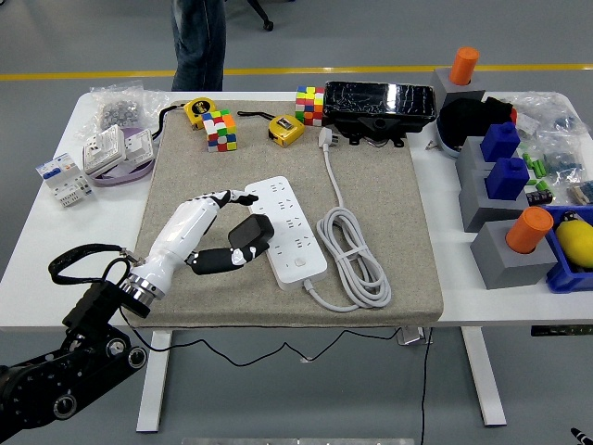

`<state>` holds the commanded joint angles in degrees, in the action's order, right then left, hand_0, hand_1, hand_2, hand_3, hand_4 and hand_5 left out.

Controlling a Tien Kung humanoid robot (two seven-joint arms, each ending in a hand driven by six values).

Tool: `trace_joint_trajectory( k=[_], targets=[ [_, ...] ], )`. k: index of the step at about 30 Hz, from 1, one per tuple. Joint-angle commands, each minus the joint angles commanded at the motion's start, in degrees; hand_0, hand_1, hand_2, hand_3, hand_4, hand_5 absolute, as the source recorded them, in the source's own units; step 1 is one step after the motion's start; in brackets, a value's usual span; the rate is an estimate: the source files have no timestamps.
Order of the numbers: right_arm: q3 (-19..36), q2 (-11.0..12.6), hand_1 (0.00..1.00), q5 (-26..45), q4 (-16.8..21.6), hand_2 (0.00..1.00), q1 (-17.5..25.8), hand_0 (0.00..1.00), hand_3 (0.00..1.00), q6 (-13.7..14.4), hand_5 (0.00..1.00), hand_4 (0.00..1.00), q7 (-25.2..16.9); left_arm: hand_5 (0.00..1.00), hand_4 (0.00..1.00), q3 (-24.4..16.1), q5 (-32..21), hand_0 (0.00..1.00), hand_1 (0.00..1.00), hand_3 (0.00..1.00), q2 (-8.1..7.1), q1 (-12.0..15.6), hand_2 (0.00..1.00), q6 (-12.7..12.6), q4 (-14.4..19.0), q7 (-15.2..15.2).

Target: Put the plug near the board,insert it into the board,press the button,pull the plug out

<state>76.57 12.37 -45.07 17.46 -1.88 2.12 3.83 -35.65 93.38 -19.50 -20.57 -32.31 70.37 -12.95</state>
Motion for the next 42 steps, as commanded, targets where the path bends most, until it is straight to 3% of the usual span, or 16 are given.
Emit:
trace_joint_trajectory(
  k=[8,20,42],
  targets=[
    [-0.2,0.2,0.625,-0.1,0.4,0.607,-0.2,0.528,0.545,0.1,0.406,0.882,-0.1,0.477,0.786,1.5,1.1,0.828,0.841,0.759,0.69,-0.7,0.806,2.3,-1.1,2.0],
    [0.1,0.1,0.624,-0.1,0.1,0.607,0.1,0.527,0.545,0.0,0.406,0.882,0.0,0.48,0.771,1.8,1.5,0.832,0.841,0.761,0.98,-1.4,0.803,3.8,-2.3,4.5],
    [-0.2,0.1,0.624,0.2,0.3,0.607,0.0,0.529,0.547,0.1,0.406,0.884,-0.1,0.482,0.774,4.6,0.7,0.831,0.827,0.727,4.7,-5.3,0.794,5.7,-4.5,6.5]
  ],
)
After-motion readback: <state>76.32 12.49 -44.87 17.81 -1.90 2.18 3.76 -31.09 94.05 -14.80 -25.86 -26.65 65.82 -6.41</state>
